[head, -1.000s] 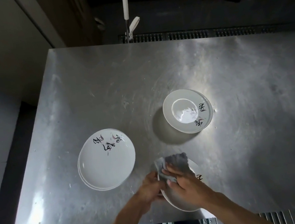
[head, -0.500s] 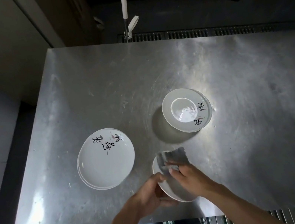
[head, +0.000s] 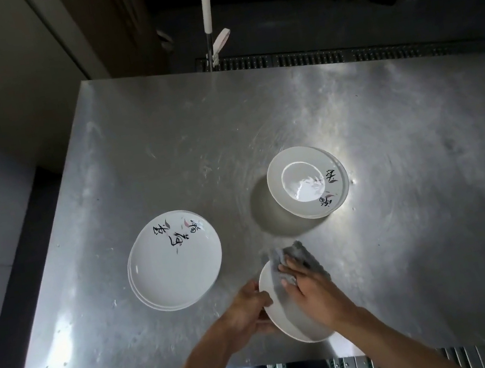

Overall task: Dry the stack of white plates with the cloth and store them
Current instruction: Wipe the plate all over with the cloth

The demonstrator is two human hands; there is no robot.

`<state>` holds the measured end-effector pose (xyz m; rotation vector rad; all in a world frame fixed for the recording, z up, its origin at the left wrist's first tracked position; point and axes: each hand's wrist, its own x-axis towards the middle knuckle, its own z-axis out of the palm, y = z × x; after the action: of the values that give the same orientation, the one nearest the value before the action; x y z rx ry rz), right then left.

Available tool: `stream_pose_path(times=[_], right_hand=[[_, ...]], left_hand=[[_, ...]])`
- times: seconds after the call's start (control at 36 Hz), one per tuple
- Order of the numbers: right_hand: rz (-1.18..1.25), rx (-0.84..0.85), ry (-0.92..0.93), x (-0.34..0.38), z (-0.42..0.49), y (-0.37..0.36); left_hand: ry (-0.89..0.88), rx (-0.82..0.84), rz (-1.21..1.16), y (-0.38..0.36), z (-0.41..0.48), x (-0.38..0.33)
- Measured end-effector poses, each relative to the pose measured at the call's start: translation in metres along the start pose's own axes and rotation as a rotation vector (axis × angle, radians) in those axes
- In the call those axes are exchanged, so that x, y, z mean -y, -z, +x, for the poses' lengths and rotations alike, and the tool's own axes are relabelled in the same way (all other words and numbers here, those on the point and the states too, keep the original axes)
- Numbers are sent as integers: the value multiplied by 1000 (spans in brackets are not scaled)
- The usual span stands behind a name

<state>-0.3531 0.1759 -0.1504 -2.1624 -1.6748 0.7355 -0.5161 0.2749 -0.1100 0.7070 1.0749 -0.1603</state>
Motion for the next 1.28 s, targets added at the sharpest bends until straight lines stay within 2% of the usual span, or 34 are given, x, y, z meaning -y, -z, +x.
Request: stream_pose_path(times=[0.08,0.19,0.25,0.36,0.39,0.44,0.5,0.61,0.72,0.83,0.94,1.06,1.11,1.22,1.28], right_hand=[[-57,-44,-113,0,-3,-1],[-10,-86,-300,-2,-7,-4],[52,-39,-330,4,-7,1],[271,205,-146,18,-12,11],[272,220,-106,18,-10,14],[185,140,-85,12,-2,15],[127,62,-163,10,5,14],[129,150,30,17,2,5],[27,35,-80,7,4,4],[160,221,112,10,-2,3],[210,131,122,7,-4,9],[192,172,254,5,-11,8],[130,145,223,-5,-7,10],[-23,47,-80,-14,1,8],[28,87,-21,-2,4,6]], left_hand=[[-22,-60,-26,-2,0,-3],[-66,-149,-158,-11,0,-3],[-60,-151,-220,-17,-3,2],[-34,-48,-181,-21,-12,11],[-19,-14,-172,-19,-15,10],[19,3,-157,-15,-18,8],[26,-25,-97,-13,-17,5],[-26,-40,-32,-10,-11,1],[-56,-9,-12,-7,-9,1],[-78,-12,-7,-3,-6,4],[-54,-43,57,0,-5,-3],[-54,-4,105,2,-2,-6],[-52,-31,56,4,-3,-4],[-74,-162,-118,3,1,1],[-94,-189,-183,-5,1,3]])
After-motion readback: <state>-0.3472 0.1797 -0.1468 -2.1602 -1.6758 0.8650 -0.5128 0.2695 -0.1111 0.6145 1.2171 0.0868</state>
